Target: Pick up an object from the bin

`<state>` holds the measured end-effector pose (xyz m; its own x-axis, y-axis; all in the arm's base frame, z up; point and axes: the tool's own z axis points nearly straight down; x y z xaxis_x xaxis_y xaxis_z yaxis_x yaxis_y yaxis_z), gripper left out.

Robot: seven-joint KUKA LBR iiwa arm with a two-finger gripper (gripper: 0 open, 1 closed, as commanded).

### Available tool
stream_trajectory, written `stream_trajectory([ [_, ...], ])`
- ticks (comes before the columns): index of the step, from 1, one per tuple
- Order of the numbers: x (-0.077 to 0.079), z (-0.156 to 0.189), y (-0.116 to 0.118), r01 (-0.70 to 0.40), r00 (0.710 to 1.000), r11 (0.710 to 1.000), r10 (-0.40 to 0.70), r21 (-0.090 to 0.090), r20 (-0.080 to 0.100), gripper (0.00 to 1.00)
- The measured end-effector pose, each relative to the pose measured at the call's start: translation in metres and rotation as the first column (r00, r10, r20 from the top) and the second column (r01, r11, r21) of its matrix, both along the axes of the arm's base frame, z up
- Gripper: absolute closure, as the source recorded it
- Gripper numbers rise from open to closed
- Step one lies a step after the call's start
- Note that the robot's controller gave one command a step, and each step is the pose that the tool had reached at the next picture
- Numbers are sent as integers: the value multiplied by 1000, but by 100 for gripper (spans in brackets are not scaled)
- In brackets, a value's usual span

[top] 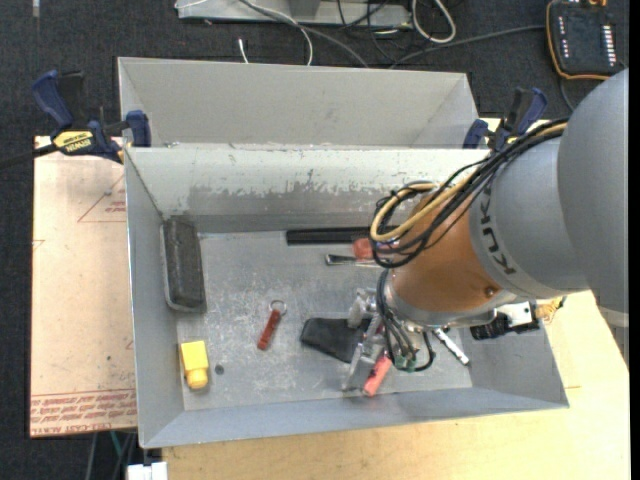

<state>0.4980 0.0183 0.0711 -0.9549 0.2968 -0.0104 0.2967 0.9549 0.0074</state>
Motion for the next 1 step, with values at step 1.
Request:
stream_trajectory([
  [1, 0, 0, 2, -5, 1000, 1000, 5, 2, 0, 0],
])
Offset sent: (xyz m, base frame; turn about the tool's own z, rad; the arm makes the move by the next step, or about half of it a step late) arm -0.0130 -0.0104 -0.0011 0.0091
